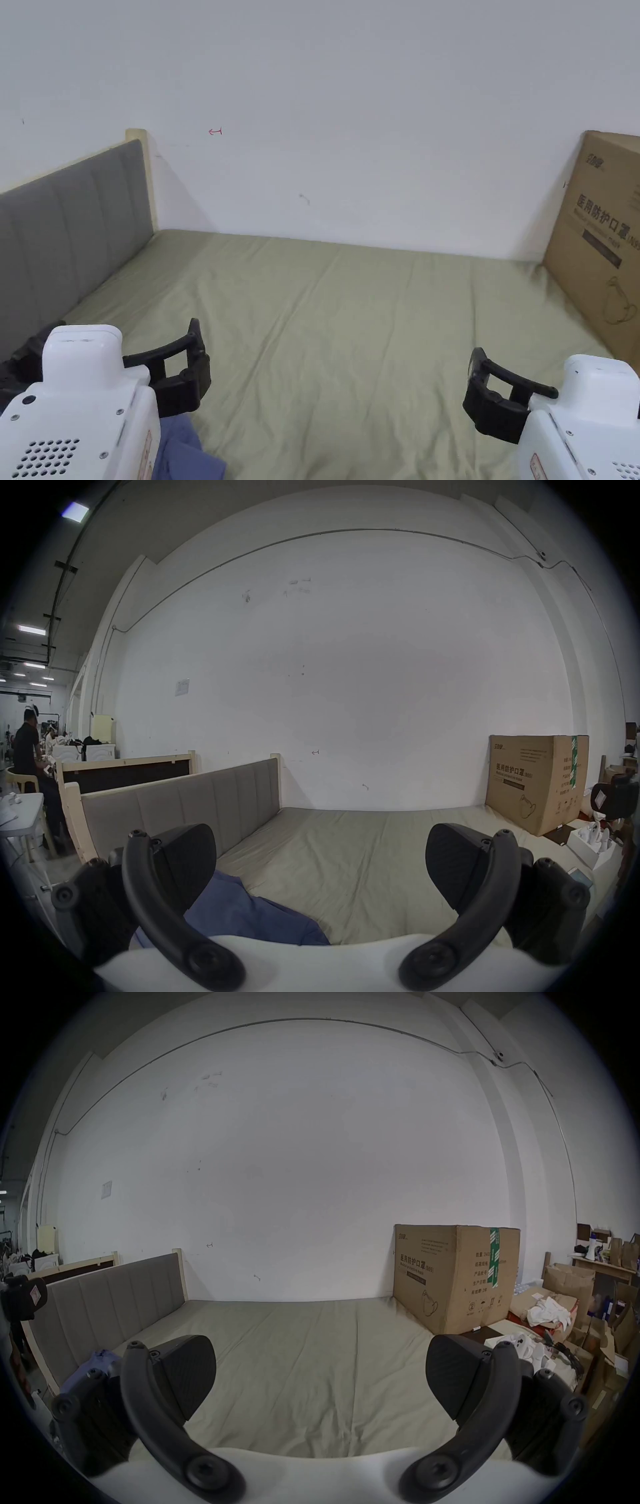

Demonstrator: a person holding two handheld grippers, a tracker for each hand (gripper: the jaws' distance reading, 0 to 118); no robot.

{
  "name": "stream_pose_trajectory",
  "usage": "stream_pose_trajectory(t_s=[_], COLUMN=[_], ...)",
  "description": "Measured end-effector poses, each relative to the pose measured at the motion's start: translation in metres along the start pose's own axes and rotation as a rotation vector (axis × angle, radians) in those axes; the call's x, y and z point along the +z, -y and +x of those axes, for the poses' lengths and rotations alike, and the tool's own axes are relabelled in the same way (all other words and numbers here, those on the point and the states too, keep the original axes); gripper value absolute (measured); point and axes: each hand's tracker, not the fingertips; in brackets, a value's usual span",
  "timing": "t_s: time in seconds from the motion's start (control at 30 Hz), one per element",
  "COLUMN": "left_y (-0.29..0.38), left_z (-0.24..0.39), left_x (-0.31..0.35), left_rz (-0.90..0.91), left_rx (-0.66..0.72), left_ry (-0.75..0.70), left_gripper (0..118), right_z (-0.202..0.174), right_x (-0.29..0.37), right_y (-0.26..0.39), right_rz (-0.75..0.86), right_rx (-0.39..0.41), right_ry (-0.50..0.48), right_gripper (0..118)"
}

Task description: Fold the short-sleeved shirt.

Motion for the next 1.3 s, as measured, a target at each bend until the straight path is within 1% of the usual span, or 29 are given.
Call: stream_pose_trajectory(t_s=[0.1,0.13,0.17,0.2,0.23,0.27,0.3,0.33,0.37,0.43,0.47,0.53,0.63,0.7,0.77,0.83,0.87,0.93,1.0,1.07,1.13,1.23,1.3], left_y=[-0.002,-0.001,-0.001,-0.001,-0.001,-0.003,-0.003,-0.005,-0.006,-0.005,-0.005,-0.011,-0.011,-0.010,-0.010,-0.011,-0.012,-0.016,-0.017,-0.019,-0.020,-0.026,-0.028], left_z=[-0.003,-0.002,-0.002,0.000,0.000,-0.002,-0.006,-0.010,-0.007,-0.003,-0.005,-0.006,-0.010,-0.013,-0.014,-0.024,-0.030,-0.053,-0.084,-0.116,-0.149,-0.187,-0.203], left_x=[0.001,0.001,0.002,0.004,0.005,0.003,0.000,-0.001,0.001,0.005,0.006,0.005,0.001,0.000,0.001,0.005,0.009,0.022,0.037,0.055,0.078,0.111,0.127], left_rz=[-0.006,-0.001,0.006,0.031,0.035,0.014,-0.003,-0.016,-0.009,0.034,0.036,0.018,0.013,0.010,0.005,0.002,0.010,0.027,0.028,0.019,0.024,0.009,-0.001], left_rx=[0.039,0.039,0.033,0.011,0.009,0.009,0.073,0.113,0.104,0.013,0.029,0.048,0.071,0.072,0.063,0.058,0.042,0.027,0.009,-0.005,-0.030,-0.055,-0.072], left_ry=[0.055,0.055,0.053,0.028,0.038,0.060,0.172,0.216,0.195,0.099,0.130,0.112,0.111,0.115,0.103,0.098,0.071,0.016,-0.083,-0.177,-0.280,-0.400,-0.457], left_gripper=[117,110,94,57,0,1,0,0,0,0,0,0,0,0,0,0,0,0,0,0,0,0,0], right_z=[-0.002,-0.002,-0.001,-0.002,-0.004,-0.005,-0.006,-0.003,-0.003,-0.006,-0.007,-0.005,-0.007,0.000,-0.005,-0.017,-0.027,-0.054,-0.087,-0.122,-0.161,-0.209,-0.232], right_x=[0.004,0.006,0.006,0.008,0.011,0.012,0.008,0.010,0.013,0.019,0.020,0.020,0.021,0.014,0.012,0.006,0.002,-0.007,-0.015,-0.018,-0.024,-0.021,-0.018], right_y=[0.000,0.000,-0.001,-0.003,-0.003,-0.002,-0.001,-0.006,-0.010,-0.014,-0.019,-0.018,-0.026,-0.020,-0.015,-0.013,-0.013,-0.012,-0.014,-0.016,-0.018,-0.019,-0.018], right_rz=[0.020,0.024,0.022,0.015,0.027,0.056,0.038,0.017,-0.002,0.050,0.034,0.045,0.049,0.045,0.056,0.053,0.059,0.058,0.068,0.089,0.087,0.087,0.096], right_rx=[0.017,0.018,0.020,0.022,0.022,0.030,0.044,0.047,0.029,0.045,0.055,0.047,0.037,0.045,0.052,0.063,0.067,0.072,0.050,0.043,0.037,0.029,0.031], right_ry=[0.008,0.011,-0.004,-0.014,-0.001,0.030,0.071,0.057,-0.017,0.065,0.031,0.049,0.045,0.024,0.017,-0.029,-0.052,-0.129,-0.230,-0.308,-0.412,-0.532,-0.578], right_gripper=[118,118,116,103,35,0,0,0,0,0,0,0,0,0,0,0,0,0,0,0,0,0,0])
